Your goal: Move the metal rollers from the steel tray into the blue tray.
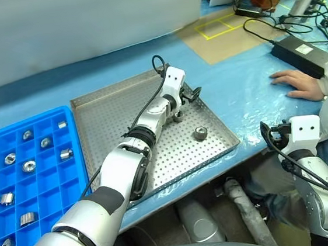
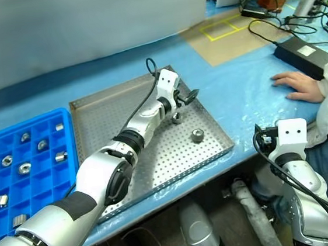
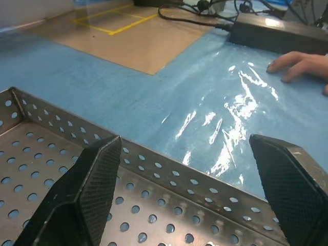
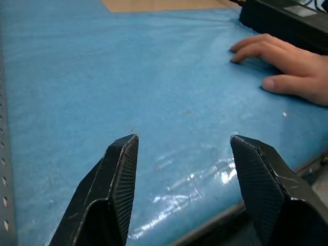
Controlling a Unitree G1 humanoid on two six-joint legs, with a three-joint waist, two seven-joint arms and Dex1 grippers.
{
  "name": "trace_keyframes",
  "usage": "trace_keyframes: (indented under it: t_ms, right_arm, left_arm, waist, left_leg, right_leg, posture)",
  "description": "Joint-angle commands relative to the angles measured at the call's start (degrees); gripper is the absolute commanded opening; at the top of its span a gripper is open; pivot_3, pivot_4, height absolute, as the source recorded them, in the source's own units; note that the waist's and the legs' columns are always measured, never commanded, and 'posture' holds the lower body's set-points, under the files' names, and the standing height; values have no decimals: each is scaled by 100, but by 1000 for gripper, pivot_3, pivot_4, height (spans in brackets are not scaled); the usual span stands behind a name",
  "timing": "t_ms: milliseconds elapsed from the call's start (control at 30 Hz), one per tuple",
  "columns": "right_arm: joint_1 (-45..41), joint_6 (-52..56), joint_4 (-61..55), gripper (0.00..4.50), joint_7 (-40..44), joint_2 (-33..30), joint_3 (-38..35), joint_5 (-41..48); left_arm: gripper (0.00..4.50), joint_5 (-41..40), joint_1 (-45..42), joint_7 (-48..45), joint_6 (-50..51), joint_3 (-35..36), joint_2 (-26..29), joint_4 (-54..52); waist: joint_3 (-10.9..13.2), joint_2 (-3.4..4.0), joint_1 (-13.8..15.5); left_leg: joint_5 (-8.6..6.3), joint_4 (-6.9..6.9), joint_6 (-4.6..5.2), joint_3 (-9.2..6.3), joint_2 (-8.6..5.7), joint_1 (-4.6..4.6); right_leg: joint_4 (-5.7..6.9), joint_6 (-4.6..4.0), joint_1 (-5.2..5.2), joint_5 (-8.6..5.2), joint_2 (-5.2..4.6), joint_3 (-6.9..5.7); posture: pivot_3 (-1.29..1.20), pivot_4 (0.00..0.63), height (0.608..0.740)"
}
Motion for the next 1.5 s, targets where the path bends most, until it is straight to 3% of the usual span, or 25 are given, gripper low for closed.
trace_keyframes:
  t_ms: [33, 300, 467, 633, 733, 867, 933, 1167, 1367, 1500]
  right_arm:
    - [-25, 16, -215, 3024, -62, -9, 121, -36]
    - [-621, -83, 393, 3024, 62, -220, 562, -159]
    - [-840, -129, 578, 3024, 113, -305, 675, -157]
    - [-691, -107, 416, 3024, 93, -440, 704, -265]
    - [-634, -85, 237, 3050, 57, -415, 653, -202]
    - [-511, -105, 226, 3050, 38, -423, 672, -248]
    - [-536, -120, 249, 3050, 46, -409, 736, -250]
    - [-1249, -303, 722, 3050, 235, -312, 1184, -147]
    - [-2660, -864, 2038, 3050, 1343, -89, 1770, 308]
    - [-3555, -1199, 3021, 3050, 2214, 129, 2149, 529]
  left_arm:
    - [4213, -23, 77, 304, -206, 208, 253, -179]
    - [4213, 126, 384, 820, -198, 309, 701, -256]
    - [4213, 435, 331, 994, 267, 77, 608, -134]
    - [4213, 400, 403, 410, 991, 93, 437, -16]
    - [3590, 406, 476, 297, 1184, 116, 440, -2]
    - [2302, 351, 474, 372, 1239, 215, 458, -44]
    - [1689, 322, 464, 420, 1184, 284, 482, -77]
    - [1680, -106, 471, 316, 381, 770, 585, -414]
    - [1680, -941, 1153, -1154, 198, 976, 647, -2218]
    - [1680, -1097, 2154, -1282, 523, 773, 851, -4214]
  waist:
    - [-1, 2, -119]
    - [-1, 2, -334]
    - [-1, 3, -336]
    - [-2, 4, -353]
    - [-3, 6, -364]
    - [-2, 5, -415]
    - [-2, 5, -443]
    - [-1, 5, -602]
    - [3, 2, -450]
    - [6, -4, -124]
  left_leg:
    - [-5, 13, 9, -2, -7, -10]
    - [-54, 100, 86, -9, -77, -63]
    - [-81, 100, 133, -14, -125, -64]
    - [-109, 104, 198, -12, -154, -87]
    - [-118, 104, 212, -14, -163, -86]
    - [-127, 115, 197, -14, -165, -62]
    - [-131, 123, 191, -15, -178, -50]
    - [-137, 156, 201, -44, -200, -114]
    - [-132, 169, 237, -77, -196, -153]
    - [-130, 174, 255, -89, -179, -157]
  right_leg:
    - [-2, 10, 0, 0, -11, 0]
    - [-27, 71, 17, 7, -110, -21]
    - [-68, 95, 76, 8, -176, -62]
    - [-77, 112, 83, 5, -226, -87]
    - [-82, 119, 96, -1, -231, -106]
    - [-84, 130, 143, -9, -254, -135]
    - [-84, 179, 168, -39, -283, -153]
    - [-84, 188, 134, -43, -305, -157]
    - [-70, 132, 108, -3, -310, -191]
    - [-52, 126, 109, -3, -307, -215]
  posture:
    - [-1098, 150, 740]
    - [-1010, 150, 740]
    - [-1004, 150, 740]
    - [-1034, 150, 740]
    - [-1045, 150, 740]
    - [-1039, 150, 740]
    - [-1028, 150, 740]
    - [-879, 150, 740]
    - [-584, 150, 740]
    - [-364, 150, 740]
